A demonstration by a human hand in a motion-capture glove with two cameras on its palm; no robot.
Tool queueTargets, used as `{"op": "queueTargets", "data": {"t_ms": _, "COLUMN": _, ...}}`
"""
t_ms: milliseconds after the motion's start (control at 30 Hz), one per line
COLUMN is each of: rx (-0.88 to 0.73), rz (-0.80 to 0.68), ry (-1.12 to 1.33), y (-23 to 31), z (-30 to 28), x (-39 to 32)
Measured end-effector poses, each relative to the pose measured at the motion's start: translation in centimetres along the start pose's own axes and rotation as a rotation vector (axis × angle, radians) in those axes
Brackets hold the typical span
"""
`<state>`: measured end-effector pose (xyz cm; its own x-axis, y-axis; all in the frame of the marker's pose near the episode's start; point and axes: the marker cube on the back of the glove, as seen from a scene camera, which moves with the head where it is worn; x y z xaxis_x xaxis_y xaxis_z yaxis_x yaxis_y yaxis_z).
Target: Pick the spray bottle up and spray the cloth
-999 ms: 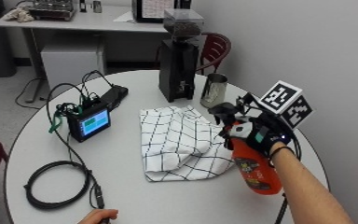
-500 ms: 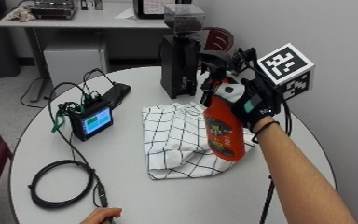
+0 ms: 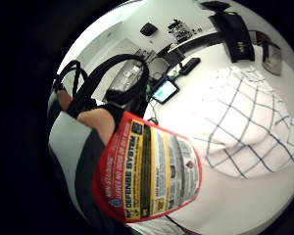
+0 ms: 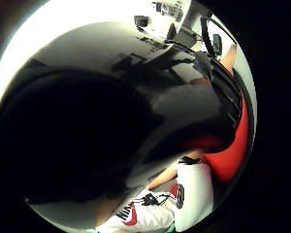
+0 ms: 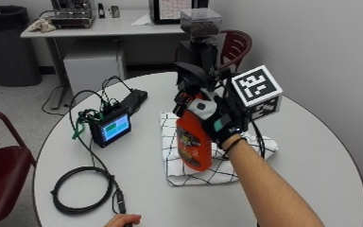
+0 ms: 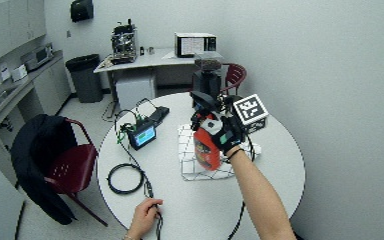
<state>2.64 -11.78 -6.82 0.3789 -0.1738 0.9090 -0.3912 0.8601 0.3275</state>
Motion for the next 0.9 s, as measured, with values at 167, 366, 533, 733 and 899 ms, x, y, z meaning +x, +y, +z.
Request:
{"op": "queueTargets", "data": {"t_ms": 167, "rx": -0.049, "rz": -0.017, "ry": -0.033, "y": 0.4, "z": 4.0, "x": 1.9}}
{"op": "queueTargets", "data": {"t_ms": 366, "rx": -0.091, "rz": -0.007, "ry": -0.053, "y": 1.3, "z": 8.2, "x": 4.0}}
{"op": "queueTargets", "data": {"t_ms": 533, "rx": -0.099, "rz": -0.022, "ry": -0.085, "y": 1.7, "z": 9.9, "x": 5.1}}
{"op": "queueTargets", "data": {"t_ms": 733, "rx": -0.08, "rz": -0.041, "ry": -0.079, "y": 2.3, "z": 10.3, "x": 6.1}}
{"op": "queueTargets", "data": {"t_ms": 899, "rx": -0.084, "rz": -0.069, "ry": -0.084, "y": 2.1, "z": 10.4, "x": 5.9}}
